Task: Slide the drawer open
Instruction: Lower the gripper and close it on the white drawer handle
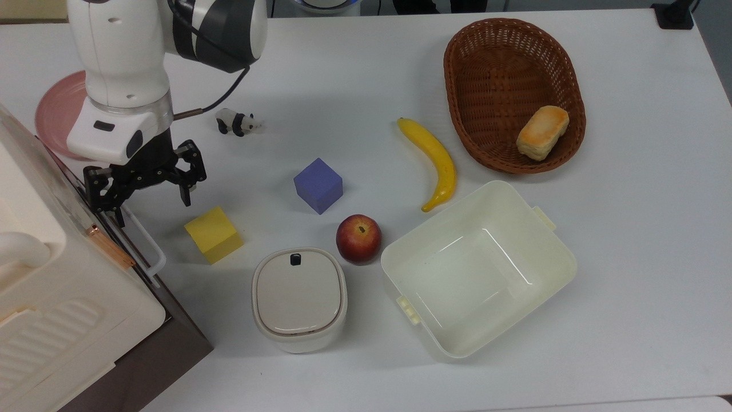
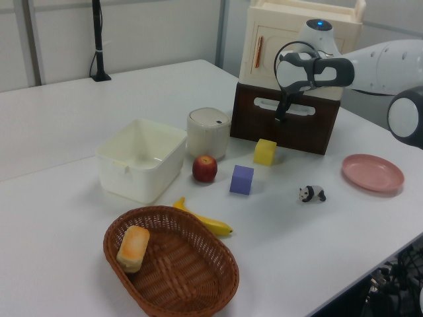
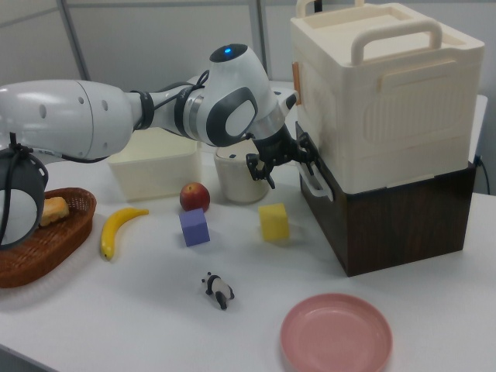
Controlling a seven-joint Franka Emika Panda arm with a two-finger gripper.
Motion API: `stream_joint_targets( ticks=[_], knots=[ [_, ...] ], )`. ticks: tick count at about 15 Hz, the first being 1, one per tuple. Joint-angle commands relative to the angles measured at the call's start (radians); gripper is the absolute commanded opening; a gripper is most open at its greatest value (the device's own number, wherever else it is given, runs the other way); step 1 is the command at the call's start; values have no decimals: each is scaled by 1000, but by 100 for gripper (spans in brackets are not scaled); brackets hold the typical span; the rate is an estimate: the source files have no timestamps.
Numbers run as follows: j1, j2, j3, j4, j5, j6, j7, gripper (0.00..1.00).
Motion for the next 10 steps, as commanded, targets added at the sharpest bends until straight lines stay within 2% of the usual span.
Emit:
stream_joint_targets(
  ticks=[1, 10],
  knots=[
    [-7, 15, 9, 11, -19, 32, -16, 99],
    [-7, 20, 6, 12, -19, 35, -16, 99]
  ],
)
